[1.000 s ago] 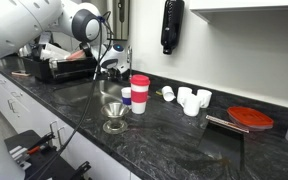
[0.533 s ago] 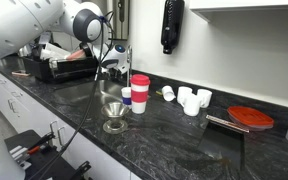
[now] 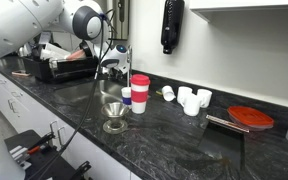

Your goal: Open the tap with the left tap handle

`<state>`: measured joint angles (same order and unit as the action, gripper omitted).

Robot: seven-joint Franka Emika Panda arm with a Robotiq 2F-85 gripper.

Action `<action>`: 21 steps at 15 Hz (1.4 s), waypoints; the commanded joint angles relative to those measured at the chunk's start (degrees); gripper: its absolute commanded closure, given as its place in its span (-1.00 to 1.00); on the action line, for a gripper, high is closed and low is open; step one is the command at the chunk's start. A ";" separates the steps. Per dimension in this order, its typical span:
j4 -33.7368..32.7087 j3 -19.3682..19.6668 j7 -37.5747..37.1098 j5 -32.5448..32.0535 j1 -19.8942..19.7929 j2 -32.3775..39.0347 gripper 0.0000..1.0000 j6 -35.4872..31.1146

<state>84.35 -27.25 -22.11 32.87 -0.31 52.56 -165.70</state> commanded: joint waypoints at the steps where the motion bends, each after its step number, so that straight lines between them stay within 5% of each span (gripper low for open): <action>1: 4.96 0.64 1.78 3.01 -0.94 -4.60 0.06 4.26; 4: 6.63 4.20 -0.03 2.95 1.16 -7.18 -0.36 5.39; 5: 3.19 3.30 1.25 3.60 1.49 -4.21 -0.02 4.40; 6: 3.86 4.06 1.09 3.49 1.72 -4.91 -0.15 4.69; 7: 4.36 4.43 1.06 3.44 1.80 -5.39 -0.80 4.75; 11: 2.91 3.26 3.20 3.38 1.01 -5.00 -1.00 7.15; 21: 2.55 5.53 2.67 3.18 3.05 -5.40 -1.00 7.57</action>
